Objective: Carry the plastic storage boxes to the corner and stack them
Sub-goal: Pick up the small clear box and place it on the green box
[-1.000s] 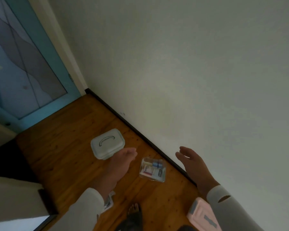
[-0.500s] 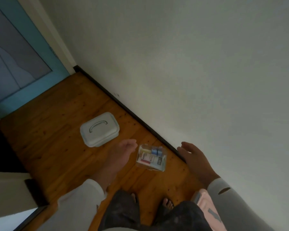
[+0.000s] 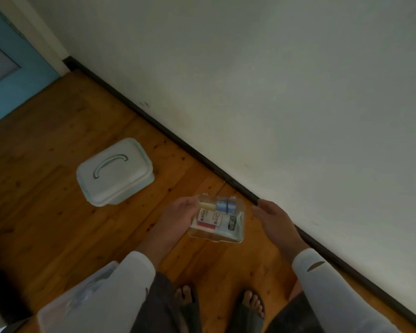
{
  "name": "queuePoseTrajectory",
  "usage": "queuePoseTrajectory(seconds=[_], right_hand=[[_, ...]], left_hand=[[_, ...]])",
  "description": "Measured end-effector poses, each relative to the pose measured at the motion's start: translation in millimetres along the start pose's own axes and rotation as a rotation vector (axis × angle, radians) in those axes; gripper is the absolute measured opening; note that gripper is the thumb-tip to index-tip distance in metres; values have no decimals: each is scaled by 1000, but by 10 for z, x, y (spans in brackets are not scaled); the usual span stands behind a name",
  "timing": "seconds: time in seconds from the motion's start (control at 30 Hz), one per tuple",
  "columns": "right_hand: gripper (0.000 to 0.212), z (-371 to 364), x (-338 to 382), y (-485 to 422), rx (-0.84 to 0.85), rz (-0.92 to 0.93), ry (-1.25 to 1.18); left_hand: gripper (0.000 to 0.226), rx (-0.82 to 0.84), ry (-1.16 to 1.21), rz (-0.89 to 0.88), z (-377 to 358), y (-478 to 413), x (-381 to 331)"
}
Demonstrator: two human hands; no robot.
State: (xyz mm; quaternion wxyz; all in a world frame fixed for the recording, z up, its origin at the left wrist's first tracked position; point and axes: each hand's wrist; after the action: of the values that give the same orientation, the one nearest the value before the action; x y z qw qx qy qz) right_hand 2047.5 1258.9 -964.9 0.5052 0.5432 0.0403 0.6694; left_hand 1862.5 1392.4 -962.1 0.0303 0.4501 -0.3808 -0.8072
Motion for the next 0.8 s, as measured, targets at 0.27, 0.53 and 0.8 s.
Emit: queuePoseTrajectory(seconds=[0.27, 0.53, 0.8], right_hand=[[26, -572, -764, -998, -28, -67, -116], [40, -1107, -1433, -1613, -91, -102, -113], [39, -1334, -1866, -1882, -132, -90, -79]], left_hand=[[10, -36, 95, 89, -525, -1024, 680], [9, -156, 243, 184, -830, -1708, 1319], [54, -398, 124, 145, -909, -2042, 1854]])
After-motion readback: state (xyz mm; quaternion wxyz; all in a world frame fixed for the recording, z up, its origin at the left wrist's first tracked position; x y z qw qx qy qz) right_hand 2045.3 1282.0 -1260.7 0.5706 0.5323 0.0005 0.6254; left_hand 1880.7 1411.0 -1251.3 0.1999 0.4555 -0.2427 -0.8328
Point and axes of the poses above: each hand's wrist, its own y-axis away from the middle knuckle, its own z-axis out of the back of the hand, x = y × z, and after that the axes turned 7 degrees about -x, right-handed
